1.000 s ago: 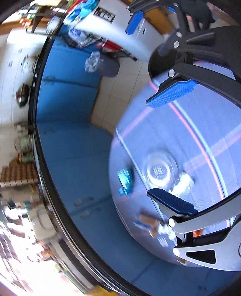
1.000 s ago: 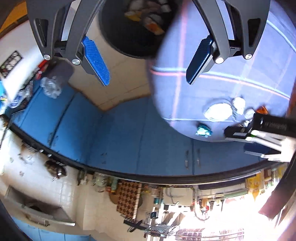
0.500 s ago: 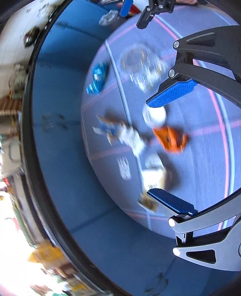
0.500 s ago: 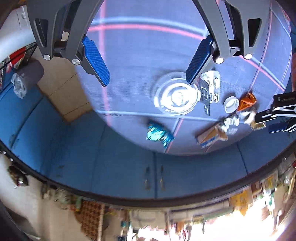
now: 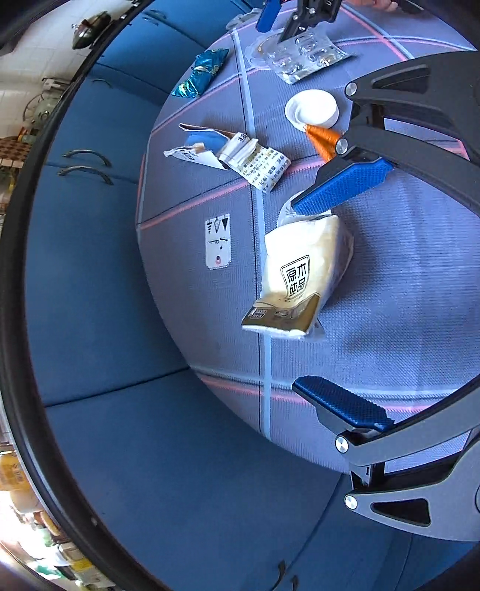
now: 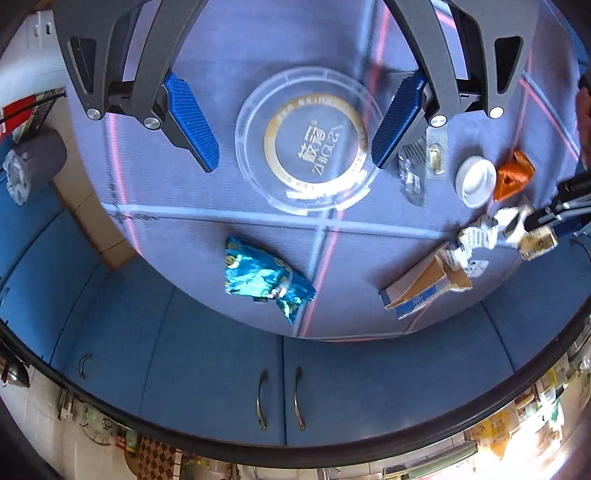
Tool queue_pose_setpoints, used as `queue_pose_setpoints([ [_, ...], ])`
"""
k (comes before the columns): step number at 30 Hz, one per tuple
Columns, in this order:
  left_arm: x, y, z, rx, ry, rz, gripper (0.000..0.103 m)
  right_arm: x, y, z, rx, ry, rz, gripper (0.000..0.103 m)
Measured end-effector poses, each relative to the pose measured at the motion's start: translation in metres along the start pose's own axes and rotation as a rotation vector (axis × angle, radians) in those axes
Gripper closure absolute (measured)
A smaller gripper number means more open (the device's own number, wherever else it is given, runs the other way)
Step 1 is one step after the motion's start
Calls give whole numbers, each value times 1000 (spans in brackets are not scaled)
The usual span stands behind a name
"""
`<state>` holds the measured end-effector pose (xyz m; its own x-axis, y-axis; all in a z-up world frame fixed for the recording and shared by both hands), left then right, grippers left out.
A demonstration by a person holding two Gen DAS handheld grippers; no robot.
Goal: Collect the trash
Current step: 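Grasp the cream snack bag with the left tool while the right tool grasps the clear round lid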
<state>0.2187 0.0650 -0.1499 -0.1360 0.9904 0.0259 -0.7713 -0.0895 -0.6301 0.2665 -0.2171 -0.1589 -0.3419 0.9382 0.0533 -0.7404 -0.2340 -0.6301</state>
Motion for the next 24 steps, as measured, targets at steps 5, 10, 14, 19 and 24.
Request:
queue_pose_setpoints([
  [5, 2, 3, -16, 31, 29, 28, 17, 1, -6, -7, 19, -30, -38, 21],
  [10, 9, 2, -17, 25, 38, 36, 26, 16, -6, -5, 23, -53, 1, 21],
  [14, 8, 1, -15, 19, 28, 30, 43, 17, -8, -9, 23, -70, -21, 20],
  [19, 10, 0, -14, 16, 32, 35, 45, 32, -7, -9, 25, -70, 36, 19],
  [24, 6, 4, -12, -4, 16, 31, 47, 30, -7, -11, 26, -74, 10, 19],
])
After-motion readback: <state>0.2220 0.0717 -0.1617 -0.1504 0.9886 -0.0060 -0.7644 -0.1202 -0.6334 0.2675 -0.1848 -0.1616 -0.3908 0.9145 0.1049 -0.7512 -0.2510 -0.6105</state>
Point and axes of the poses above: each gripper's, at about its wrist camera, not at the fingertips, and z roughly against the way its jaws point, x to its left, y to its underside, the point moved 3 cm from there along -z, roughly the way its jaws point, and after that the axes turned 3 degrees about -x, right-handed, at the moved point
